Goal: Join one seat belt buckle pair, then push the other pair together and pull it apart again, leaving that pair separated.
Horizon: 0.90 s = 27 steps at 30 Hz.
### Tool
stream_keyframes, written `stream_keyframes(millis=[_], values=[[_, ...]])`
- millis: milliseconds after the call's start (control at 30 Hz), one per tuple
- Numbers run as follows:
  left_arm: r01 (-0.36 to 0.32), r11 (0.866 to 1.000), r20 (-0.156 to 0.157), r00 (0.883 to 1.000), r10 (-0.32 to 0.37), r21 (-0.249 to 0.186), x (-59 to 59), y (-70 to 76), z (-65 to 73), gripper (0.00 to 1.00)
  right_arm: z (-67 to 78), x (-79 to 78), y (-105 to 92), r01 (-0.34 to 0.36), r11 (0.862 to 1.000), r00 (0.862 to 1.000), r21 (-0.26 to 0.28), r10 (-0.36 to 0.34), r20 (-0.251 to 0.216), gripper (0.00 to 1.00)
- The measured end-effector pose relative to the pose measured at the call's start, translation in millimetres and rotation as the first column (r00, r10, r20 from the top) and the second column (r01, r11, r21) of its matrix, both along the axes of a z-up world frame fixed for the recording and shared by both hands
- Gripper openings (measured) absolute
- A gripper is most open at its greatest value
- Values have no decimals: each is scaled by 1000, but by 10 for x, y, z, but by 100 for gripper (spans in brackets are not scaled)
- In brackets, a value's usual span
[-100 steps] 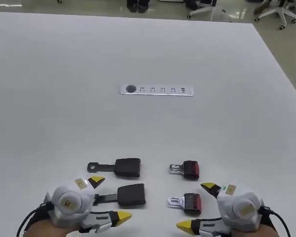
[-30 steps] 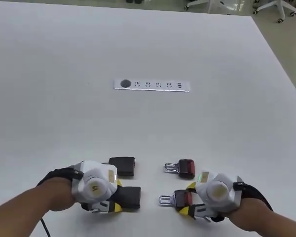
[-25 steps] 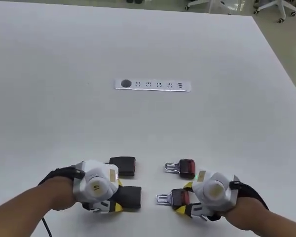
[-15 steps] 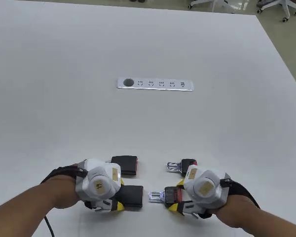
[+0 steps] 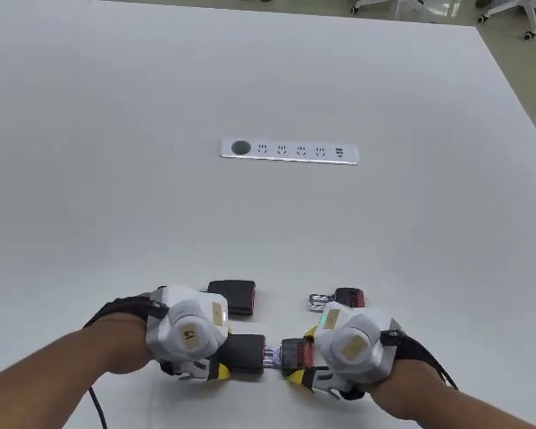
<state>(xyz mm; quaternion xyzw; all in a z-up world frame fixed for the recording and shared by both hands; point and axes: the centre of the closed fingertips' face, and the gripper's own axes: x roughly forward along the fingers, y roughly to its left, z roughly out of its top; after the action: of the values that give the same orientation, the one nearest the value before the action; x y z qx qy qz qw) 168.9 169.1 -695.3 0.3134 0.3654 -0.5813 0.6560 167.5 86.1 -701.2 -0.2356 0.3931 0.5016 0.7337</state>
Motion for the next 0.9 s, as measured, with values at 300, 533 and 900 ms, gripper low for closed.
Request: stream_keyframes(millis=[300, 533, 900], values=[[34, 999, 3, 999, -34, 18, -8, -22, -8, 33, 30, 15, 35, 18, 1000, 1000, 10, -18, 9, 34], [76, 996, 1, 997, -76, 49, -21, -46, 3, 33, 6, 17, 30, 35, 999, 999, 28, -36, 13, 34], [99, 993, -7, 995, -99, 71, -32, -39, -13, 33, -37, 58, 183, 35, 999, 999, 28, -36, 22, 34]])
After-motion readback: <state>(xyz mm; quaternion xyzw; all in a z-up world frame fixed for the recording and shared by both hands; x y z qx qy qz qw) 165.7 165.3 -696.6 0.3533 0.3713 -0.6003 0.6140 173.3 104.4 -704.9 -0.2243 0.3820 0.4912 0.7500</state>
